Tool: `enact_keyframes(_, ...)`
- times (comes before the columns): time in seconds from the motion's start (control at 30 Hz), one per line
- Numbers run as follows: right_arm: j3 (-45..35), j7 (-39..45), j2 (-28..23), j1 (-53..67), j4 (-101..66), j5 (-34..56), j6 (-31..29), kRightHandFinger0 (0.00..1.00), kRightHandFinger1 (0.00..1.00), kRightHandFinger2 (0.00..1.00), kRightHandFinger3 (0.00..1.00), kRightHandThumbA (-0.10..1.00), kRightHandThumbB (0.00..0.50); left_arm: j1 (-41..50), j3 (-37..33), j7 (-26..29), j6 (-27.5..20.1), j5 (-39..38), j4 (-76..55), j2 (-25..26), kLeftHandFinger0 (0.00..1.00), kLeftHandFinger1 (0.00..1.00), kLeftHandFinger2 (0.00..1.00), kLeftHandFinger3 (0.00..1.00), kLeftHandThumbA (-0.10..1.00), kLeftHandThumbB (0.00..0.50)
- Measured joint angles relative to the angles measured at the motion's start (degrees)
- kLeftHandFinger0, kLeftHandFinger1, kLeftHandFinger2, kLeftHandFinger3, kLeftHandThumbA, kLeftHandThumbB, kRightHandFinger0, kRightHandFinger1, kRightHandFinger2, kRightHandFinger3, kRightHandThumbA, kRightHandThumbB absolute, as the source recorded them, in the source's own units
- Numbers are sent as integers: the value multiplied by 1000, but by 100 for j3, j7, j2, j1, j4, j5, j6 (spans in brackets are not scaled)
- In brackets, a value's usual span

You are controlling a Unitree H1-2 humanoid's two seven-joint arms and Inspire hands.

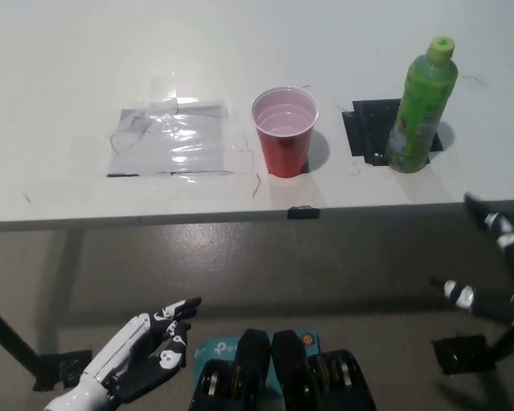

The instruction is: The robot uses its right hand to pick up a bottle kept in the middle of the desk and tilt it into a cup kept next to it to pour water out

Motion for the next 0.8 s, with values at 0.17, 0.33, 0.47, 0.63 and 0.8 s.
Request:
enact_keyframes(0.17, -291, -51, -49, -814, 456, -125, 565, 1000, 1000, 1000, 1000, 834, 500, 1, -4, -74, 120, -11, -45, 33, 1000, 1000, 1000, 1000, 455, 500)
enact_keyframes(0.33, -437, -98, -44, -1442, 922, -150, 1055, 1000, 1000, 1000, 1000, 879, 500, 3, -1, -138, 267, -87, -131, 81, 1000, 1000, 1000, 1000, 426, 500)
enact_keyframes(0.47, -414, -96, -32, -1868, 1411, -186, 1432, 1000, 1000, 1000, 1000, 886, 500, 3, -1, -196, 338, -121, -135, 82, 1000, 1000, 1000, 1000, 449, 500)
enact_keyframes(0.63, -415, -126, 84, -2330, 2217, -267, 1674, 1000, 1000, 1000, 1000, 838, 500, 7, -3, -214, 386, -125, -146, 83, 1000, 1000, 1000, 1000, 459, 500)
enact_keyframes(0.8, -343, -171, 278, -2631, 2705, -342, 1787, 1000, 1000, 1000, 1000, 847, 500, 9, -4, -217, 384, -136, -146, 83, 1000, 1000, 1000, 1000, 460, 500)
